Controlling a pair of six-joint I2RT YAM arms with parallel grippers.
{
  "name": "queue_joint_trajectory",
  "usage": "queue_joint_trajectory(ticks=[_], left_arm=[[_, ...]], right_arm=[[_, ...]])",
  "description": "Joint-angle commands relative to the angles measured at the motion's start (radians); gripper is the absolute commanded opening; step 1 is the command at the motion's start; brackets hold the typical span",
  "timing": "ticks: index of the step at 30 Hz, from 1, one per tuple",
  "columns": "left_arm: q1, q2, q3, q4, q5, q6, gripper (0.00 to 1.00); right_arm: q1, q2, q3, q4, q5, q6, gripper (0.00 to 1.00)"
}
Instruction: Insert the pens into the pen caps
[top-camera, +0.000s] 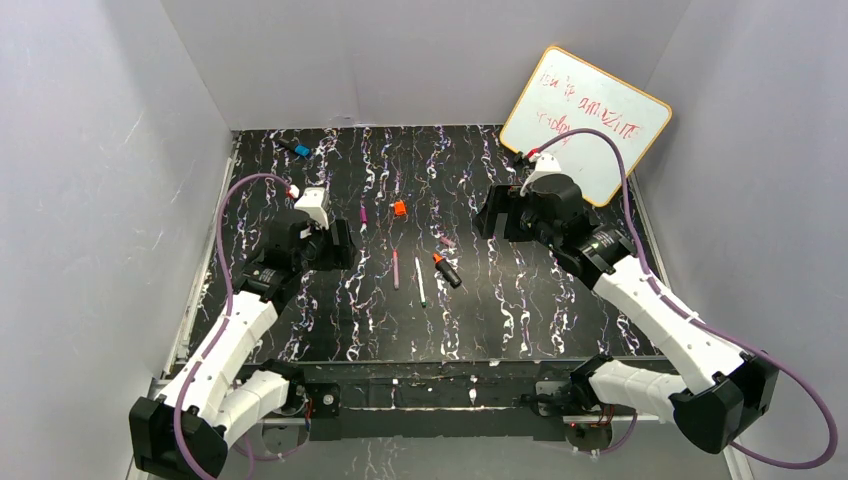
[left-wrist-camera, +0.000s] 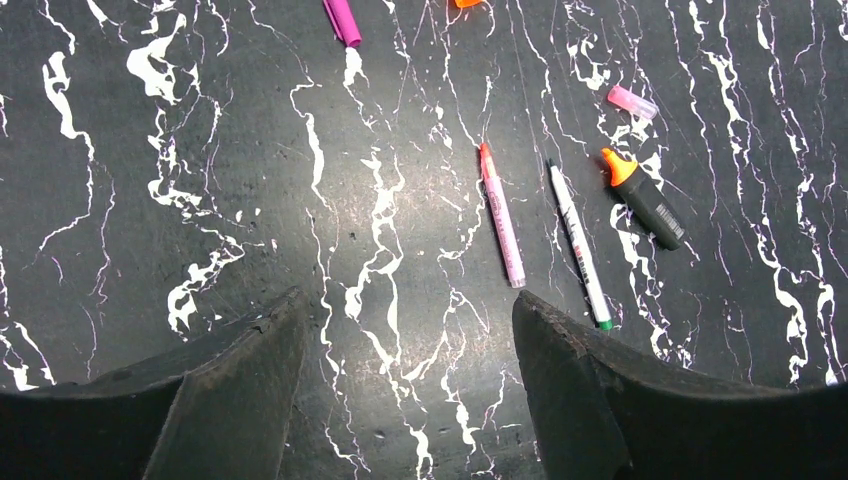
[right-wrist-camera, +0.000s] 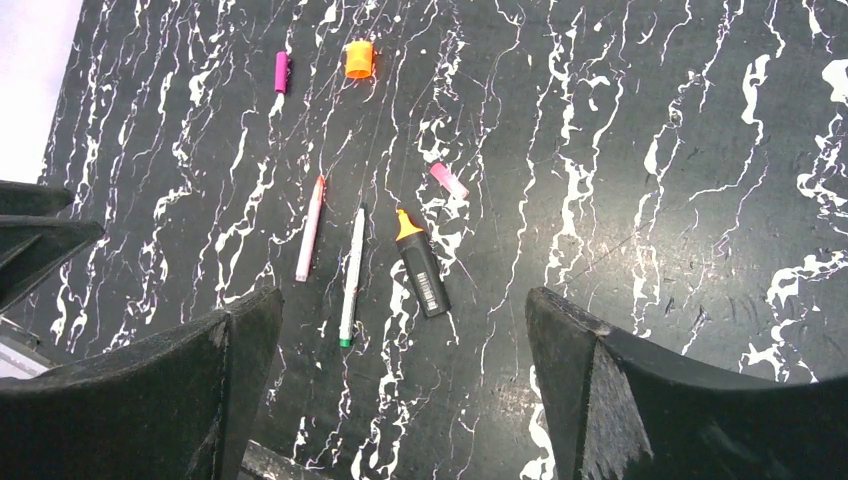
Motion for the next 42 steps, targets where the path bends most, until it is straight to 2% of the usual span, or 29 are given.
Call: queue_joint_trajectory(ticks=[1,6,10,13,25,31,39,42], left_arm=[[0.000,-0.021,0.053,-0.032,0.013,0.029,0.72],[0.003,-0.032,0.070,-0.055,0.014,0.053,0.73],[0.014,-0.033,0.050,-0.026,0.087,0.030,0.73],[0.019,-0.042,0.029,0.005,0.139,-0.002,0.73],[0.023,-0.085,0.014,-0.040,0.156,-0.013,0.73],[0.024,-0.093,0.017,-0.061,0.150,0.003,0.73],[0.025,-0.101,0.027,-0.100,0.135,0.038,0.73],[0.024,-0.100,0.024,-0.103,0.132,0.041,0.73]], right_arm=[[0.000,-0.045,0.025,0.063,0.000,-0.019,0.99],[-0.002,-0.037,0.019,0.057,-0.085,-0.128,0.99],[-0.001,0.163,0.157,-0.104,-0.103,-0.142,0.99],[-0.001,0.249,0.175,-0.084,-0.098,-0.146,0.98],[0.007,0.575,0.300,-0.064,-0.112,-0.199,0.74],[0.103,0.717,0.373,-0.095,-0.068,-0.250,0.71],[0.173,0.782,0.359,-0.127,-0.020,-0.263,0.71],[0.189,0.797,0.337,-0.128,0.005,-0.260,0.67]])
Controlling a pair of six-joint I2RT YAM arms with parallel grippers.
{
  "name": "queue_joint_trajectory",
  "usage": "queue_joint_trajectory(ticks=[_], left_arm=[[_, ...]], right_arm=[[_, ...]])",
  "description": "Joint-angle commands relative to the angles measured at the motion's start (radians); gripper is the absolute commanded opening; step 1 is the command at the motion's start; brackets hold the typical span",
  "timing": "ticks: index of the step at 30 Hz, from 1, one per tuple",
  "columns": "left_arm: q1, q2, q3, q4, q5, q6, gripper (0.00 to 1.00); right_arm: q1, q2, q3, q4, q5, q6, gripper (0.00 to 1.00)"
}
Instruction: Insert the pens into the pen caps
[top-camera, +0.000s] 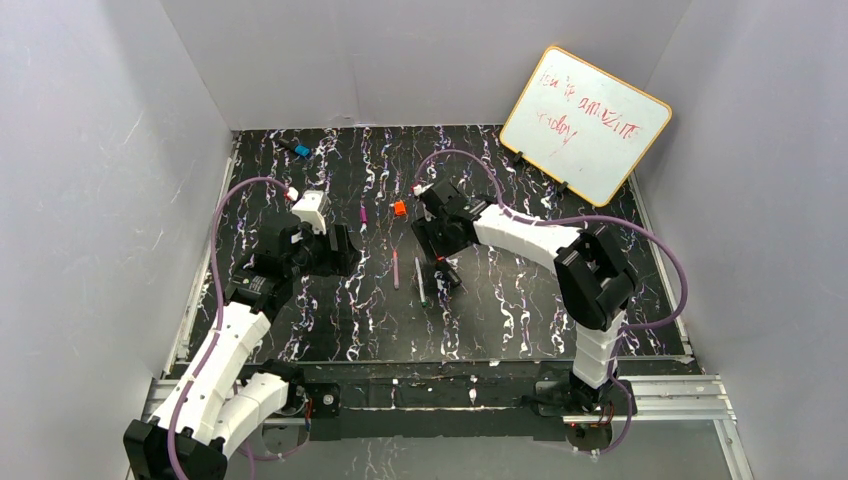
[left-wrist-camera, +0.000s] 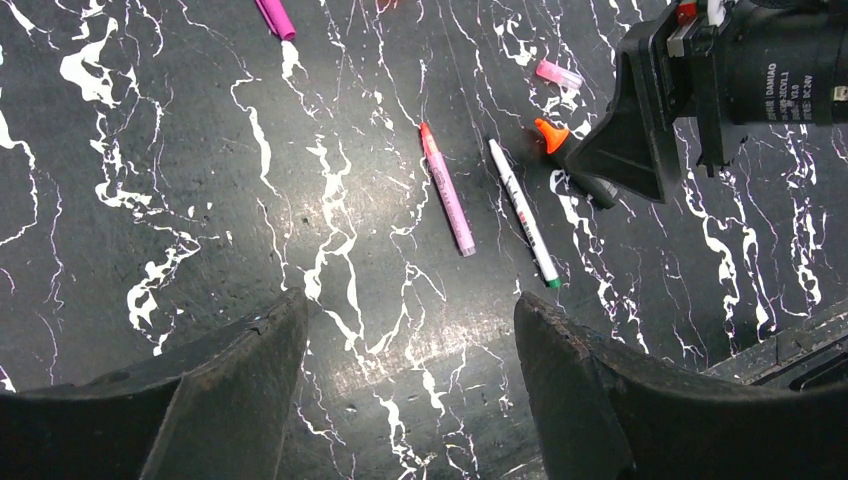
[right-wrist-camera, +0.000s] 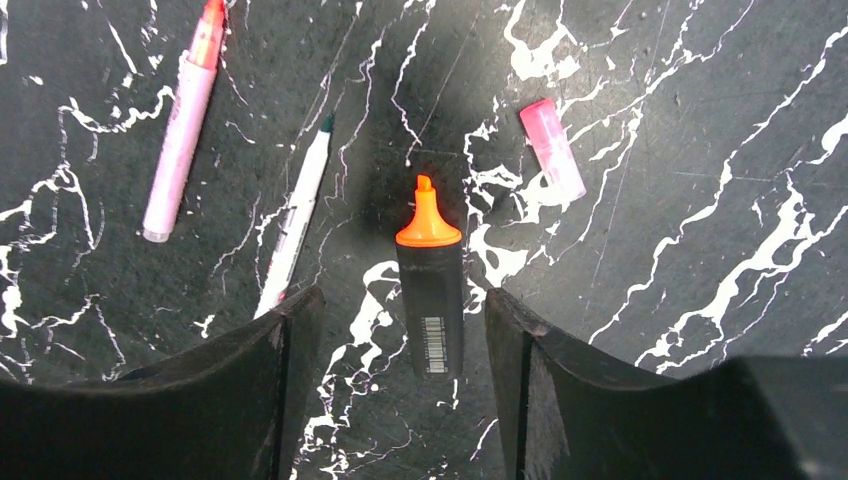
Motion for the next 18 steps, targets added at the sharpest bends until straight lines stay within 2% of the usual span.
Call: queue_joint_trajectory(ticks=[1,3,6,18], left_arm=[[0.005,-0.021,-0.001,-0.029,-0.003,0.024,0.73],[0.006,-0.020,0.001,-0.026,-0.001,0.026,0.73],[0.006,-0.013,0.009,-0.029,-0.003,0.031,0.73],[0.007,-0.002,0.031,-0.047,-0.010,0.043,0.73]], right_arm=[[0.017,0.018,-0.017,-0.012,0.060,-0.015,0.64],[0.017,0.024,-0.029,-0.002,0.059,-0.014,0.56],[0.018,0.035,-0.035,0.008,0.061,-0.015,0.52],[0.018,0.067,-0.058,0.054,0.031,-0.021,0.51]])
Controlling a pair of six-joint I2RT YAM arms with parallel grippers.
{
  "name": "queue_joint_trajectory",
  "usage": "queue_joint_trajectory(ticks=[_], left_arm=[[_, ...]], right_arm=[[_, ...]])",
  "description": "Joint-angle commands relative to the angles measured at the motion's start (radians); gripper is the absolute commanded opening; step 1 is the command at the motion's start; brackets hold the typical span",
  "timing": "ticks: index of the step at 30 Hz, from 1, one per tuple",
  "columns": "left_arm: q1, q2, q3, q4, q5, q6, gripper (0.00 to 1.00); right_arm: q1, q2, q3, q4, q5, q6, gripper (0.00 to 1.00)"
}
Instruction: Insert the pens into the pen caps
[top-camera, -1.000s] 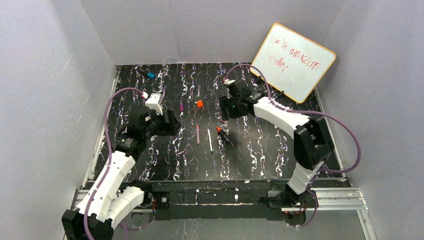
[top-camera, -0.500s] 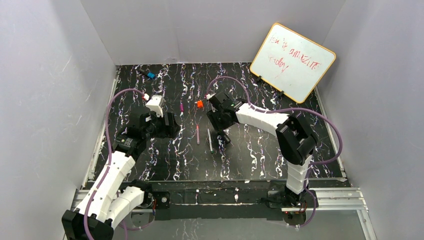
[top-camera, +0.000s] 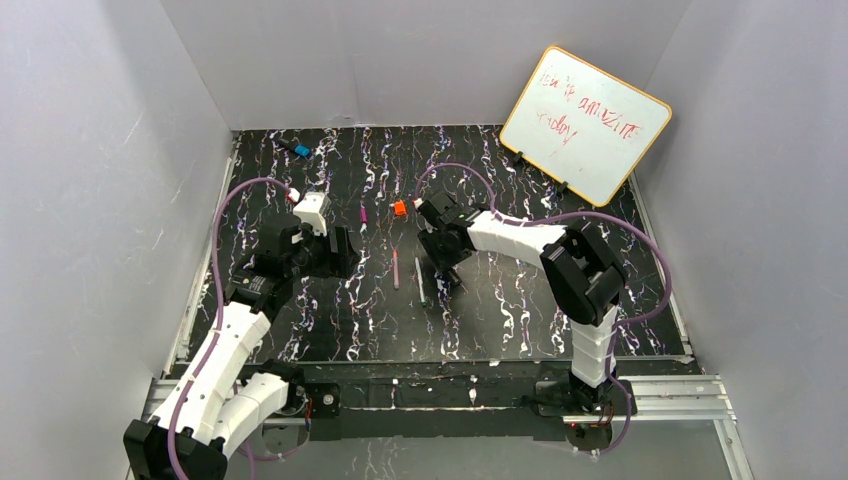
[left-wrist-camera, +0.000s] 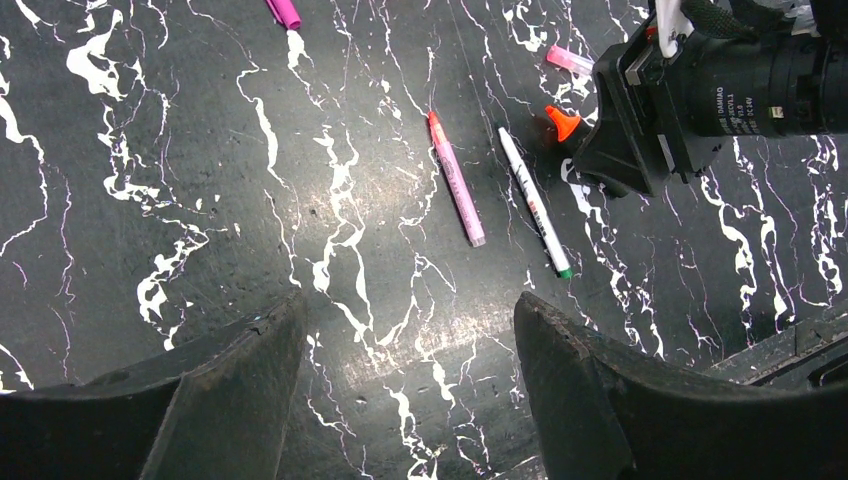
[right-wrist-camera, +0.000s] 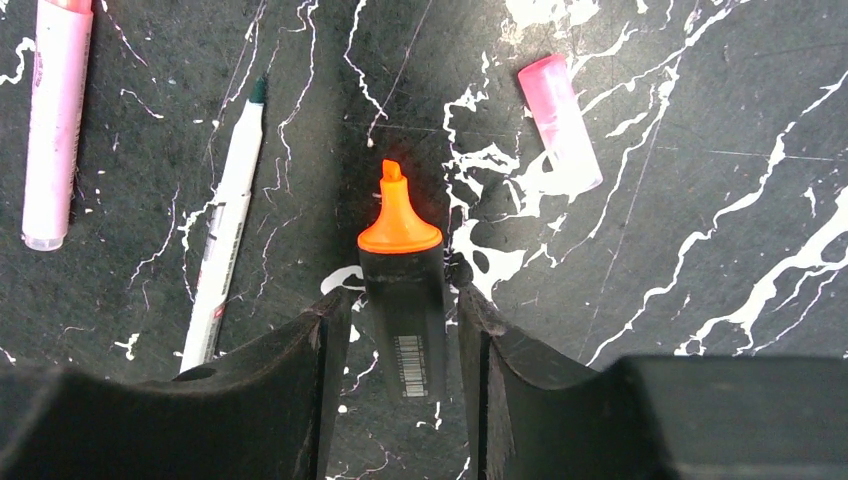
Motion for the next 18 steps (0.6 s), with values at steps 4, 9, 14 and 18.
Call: queue_joint_trajectory(ticks=[4,9,14,18], left_arm=[[0.007,0.006,0.041,-0.029,-0.007,0.014,0.73],[0.006,0.013,0.050,-0.033,-0.008,0.016,0.73],[0.007,0.017,0.060,-0.039,-0.014,0.018,0.73],[0.007,0.019,0.066,-0.041,-0.016,0.020,0.73]], right_arm=[[0.002,0.026,-0.001,0.055,-0.020,-0.008,0.51],[0.002,0.044,0.013,0.066,-0.028,-0.007,0.51],[0.002,0.056,0.021,0.062,-0.035,-0.006,0.49],[0.001,0.051,-0.009,0.076,-0.028,-0.010,0.46]])
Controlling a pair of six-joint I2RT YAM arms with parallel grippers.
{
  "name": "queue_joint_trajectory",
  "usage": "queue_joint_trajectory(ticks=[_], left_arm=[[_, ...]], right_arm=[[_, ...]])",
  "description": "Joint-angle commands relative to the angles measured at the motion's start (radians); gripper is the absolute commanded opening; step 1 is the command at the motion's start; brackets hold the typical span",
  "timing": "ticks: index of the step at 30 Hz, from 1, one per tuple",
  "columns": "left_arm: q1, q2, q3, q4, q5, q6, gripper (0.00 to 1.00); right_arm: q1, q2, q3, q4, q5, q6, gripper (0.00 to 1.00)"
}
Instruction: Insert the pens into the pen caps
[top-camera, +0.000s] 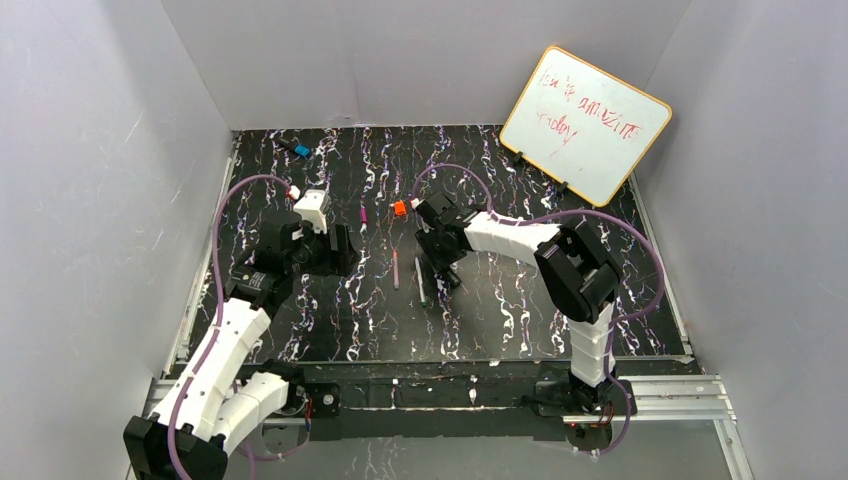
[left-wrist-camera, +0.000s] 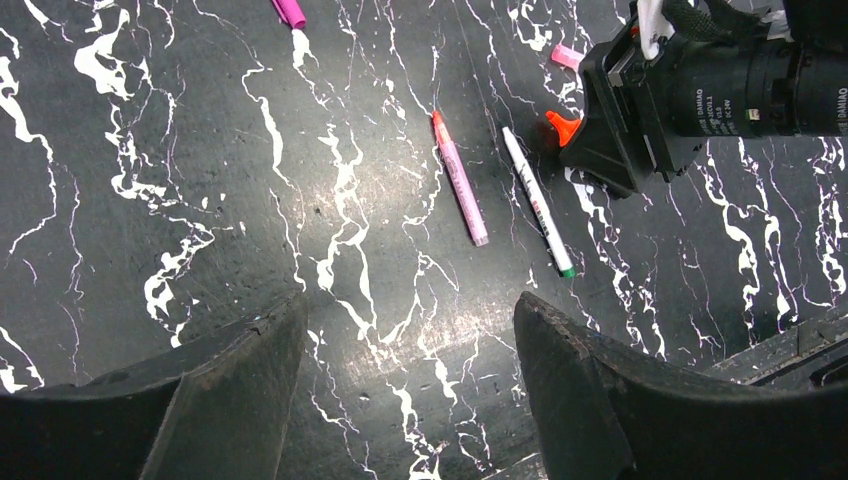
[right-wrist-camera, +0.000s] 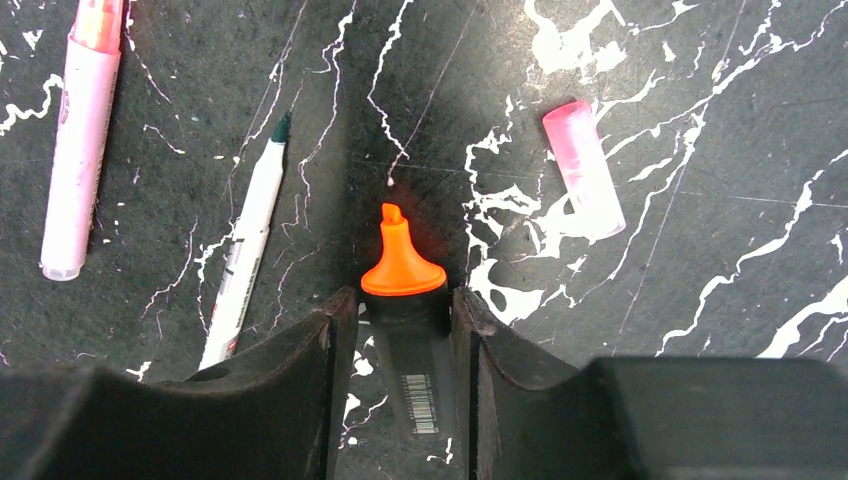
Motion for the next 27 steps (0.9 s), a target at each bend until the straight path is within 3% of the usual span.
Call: queue_joint_trajectory(ticks=[1,5,11,15,18,22,27], left_arm=[[0.006,0.000,0.043,-0.019,-0.007,0.015,0.73],[0.007,-0.002,0.035,-0.004,0.009,-0.005,0.73],[0.008,-0.022,-0.019,0.058,0.064,-0.070,0.73],[0.009,-0.079,-0.181,0.307,0.207,-0.281,0.73],[0.006,-0.164,-0.340,0.549,0.215,-0.455,0.72],[0.006,-0.305,-0.473,0.707,0.135,-0.539,0.72],[-0.002,-0.303,-0.488,0.802,0.185,-0.553,0.72]], right_arm=[[0.002,0.013,-0.024,0.029,-0.005,-0.007,0.43],[0.001,-0.010,-0.066,0.050,0.007,0.006,0.30],[0.002,-0.143,-0.110,0.094,0.049,0.040,0.23],[0.001,-0.320,-0.111,0.171,0.068,0.107,0.24],[0.003,-0.435,-0.091,0.238,0.098,0.249,0.25],[0.046,-0.453,-0.021,0.230,0.204,0.401,0.24],[0.115,-0.386,0.053,0.215,0.321,0.479,0.25]])
